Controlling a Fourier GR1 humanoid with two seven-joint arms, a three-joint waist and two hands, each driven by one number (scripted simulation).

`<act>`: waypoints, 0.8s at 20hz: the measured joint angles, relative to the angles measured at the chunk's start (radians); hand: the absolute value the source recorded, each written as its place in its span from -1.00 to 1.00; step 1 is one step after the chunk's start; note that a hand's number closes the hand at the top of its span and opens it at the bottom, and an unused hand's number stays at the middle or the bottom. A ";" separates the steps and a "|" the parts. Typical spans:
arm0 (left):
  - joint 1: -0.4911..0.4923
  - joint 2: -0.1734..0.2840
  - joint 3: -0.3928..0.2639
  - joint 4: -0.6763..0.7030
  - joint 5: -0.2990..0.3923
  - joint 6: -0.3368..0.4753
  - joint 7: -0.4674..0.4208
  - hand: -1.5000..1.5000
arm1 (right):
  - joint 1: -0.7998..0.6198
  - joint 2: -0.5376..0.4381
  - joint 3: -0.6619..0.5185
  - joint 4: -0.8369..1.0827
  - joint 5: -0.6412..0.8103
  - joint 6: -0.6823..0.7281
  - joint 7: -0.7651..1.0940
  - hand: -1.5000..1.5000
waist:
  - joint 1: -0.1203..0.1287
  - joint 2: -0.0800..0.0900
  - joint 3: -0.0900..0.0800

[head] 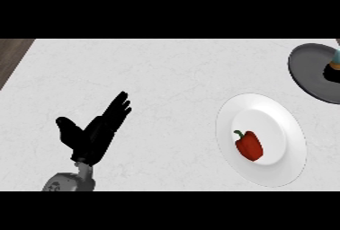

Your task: Pick the cupcake from the plate and place it in the pan

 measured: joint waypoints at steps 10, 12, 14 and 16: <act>-0.037 -0.005 -0.002 0.017 -0.007 -0.009 -0.003 0.00 | -0.005 -0.112 -0.021 0.210 0.009 0.142 0.035 -1.00 | 0.025 0.017 0.002; -0.041 -0.005 0.001 0.023 -0.004 -0.013 -0.002 0.00 | -0.008 -0.102 -0.041 0.219 -0.014 0.158 0.012 -1.00 | 0.025 0.016 0.003; -0.039 -0.003 0.001 0.025 -0.006 -0.015 -0.006 0.00 | -0.012 -0.091 -0.076 0.210 -0.055 0.172 -0.034 -1.00 | 0.022 0.015 0.005; -0.038 -0.005 0.002 0.029 -0.004 -0.016 -0.009 0.00 | -0.022 -0.082 -0.119 0.191 -0.105 0.188 -0.091 -1.00 | 0.016 0.012 0.006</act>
